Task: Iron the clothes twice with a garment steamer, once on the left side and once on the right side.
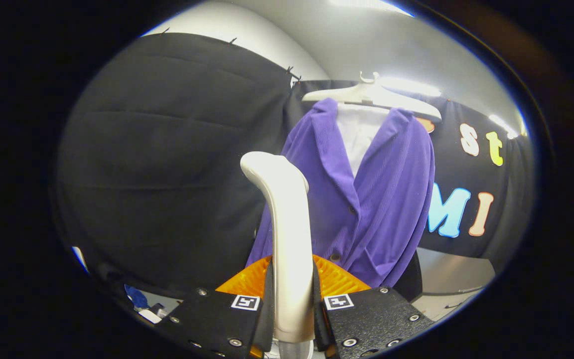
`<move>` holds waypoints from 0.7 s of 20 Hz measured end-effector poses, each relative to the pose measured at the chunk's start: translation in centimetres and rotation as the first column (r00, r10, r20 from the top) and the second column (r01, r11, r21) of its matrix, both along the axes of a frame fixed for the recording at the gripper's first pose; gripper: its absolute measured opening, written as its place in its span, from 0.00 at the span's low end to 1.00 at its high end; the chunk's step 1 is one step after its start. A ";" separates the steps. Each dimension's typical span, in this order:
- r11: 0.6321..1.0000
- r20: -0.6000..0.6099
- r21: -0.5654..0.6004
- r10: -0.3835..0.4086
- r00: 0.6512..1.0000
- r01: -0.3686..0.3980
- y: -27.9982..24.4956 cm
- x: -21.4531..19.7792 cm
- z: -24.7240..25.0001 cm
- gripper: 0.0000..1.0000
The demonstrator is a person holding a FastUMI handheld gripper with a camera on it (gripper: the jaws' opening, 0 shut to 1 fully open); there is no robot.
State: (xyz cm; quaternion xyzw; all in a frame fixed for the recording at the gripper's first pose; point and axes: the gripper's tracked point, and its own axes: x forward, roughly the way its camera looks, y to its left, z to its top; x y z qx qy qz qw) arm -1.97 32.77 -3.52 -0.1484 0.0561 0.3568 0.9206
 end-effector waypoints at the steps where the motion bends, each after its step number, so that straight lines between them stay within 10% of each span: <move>1: 1.000 0.031 0.013 0.010 0.999 -0.010 0.6 0.1 1.7 0.33; 8: 0.996 0.343 0.087 -0.054 0.938 0.025 1.7 4.1 11.5 0.33; 14: 0.992 0.318 0.060 -0.126 0.940 0.112 3.1 9.2 9.0 0.33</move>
